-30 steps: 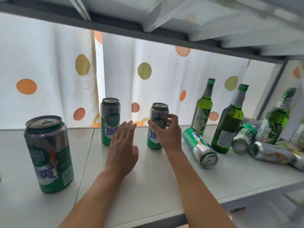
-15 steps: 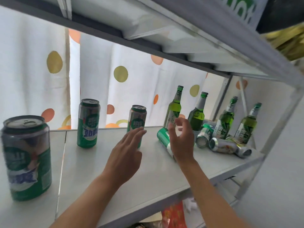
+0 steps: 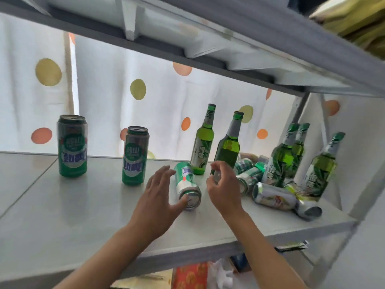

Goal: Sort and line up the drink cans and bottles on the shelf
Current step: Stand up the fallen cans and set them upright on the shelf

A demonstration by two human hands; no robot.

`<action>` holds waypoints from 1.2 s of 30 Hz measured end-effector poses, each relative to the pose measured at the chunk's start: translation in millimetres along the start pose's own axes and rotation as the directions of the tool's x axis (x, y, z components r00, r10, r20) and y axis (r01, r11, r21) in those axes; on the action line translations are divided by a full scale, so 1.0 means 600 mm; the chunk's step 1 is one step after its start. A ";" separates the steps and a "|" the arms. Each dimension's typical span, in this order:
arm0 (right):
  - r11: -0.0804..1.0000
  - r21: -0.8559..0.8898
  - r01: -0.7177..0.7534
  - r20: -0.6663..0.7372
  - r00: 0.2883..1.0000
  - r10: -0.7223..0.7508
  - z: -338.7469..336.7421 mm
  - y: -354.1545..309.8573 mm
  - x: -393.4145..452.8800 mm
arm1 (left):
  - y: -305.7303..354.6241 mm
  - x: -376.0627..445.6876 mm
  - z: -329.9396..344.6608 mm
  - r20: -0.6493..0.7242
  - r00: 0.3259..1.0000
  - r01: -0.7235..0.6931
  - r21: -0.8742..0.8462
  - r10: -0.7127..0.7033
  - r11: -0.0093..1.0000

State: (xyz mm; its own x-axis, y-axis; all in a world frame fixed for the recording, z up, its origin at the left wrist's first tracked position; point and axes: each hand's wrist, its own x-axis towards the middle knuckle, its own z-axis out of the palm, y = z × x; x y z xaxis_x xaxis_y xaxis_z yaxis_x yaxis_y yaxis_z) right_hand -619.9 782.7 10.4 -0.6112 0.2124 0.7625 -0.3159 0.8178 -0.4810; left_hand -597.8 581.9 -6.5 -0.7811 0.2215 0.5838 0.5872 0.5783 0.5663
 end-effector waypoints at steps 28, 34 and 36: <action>0.960 0.159 0.230 -0.103 0.971 -0.215 -0.007 0.049 0.020 | 0.044 0.048 0.074 -0.258 0.908 0.377 0.161 -0.330 0.912; 0.969 0.130 0.209 -0.102 0.975 -0.197 -0.006 0.045 0.021 | 0.060 0.103 -0.002 -0.350 0.877 0.380 0.091 -0.328 0.920; 0.969 0.125 0.211 -0.093 0.975 -0.201 -0.005 0.046 0.021 | 0.069 0.124 -0.023 -0.362 0.879 0.368 0.099 -0.311 0.924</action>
State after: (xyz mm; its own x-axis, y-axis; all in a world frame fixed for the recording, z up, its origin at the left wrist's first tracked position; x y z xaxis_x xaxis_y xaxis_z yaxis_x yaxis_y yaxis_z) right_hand -633.8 809.4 7.9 -0.4650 0.0930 0.8804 -0.5259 0.7710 -0.3592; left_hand -628.5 611.7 68.4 -0.7924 -0.2695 0.5473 0.2343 0.6939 0.6809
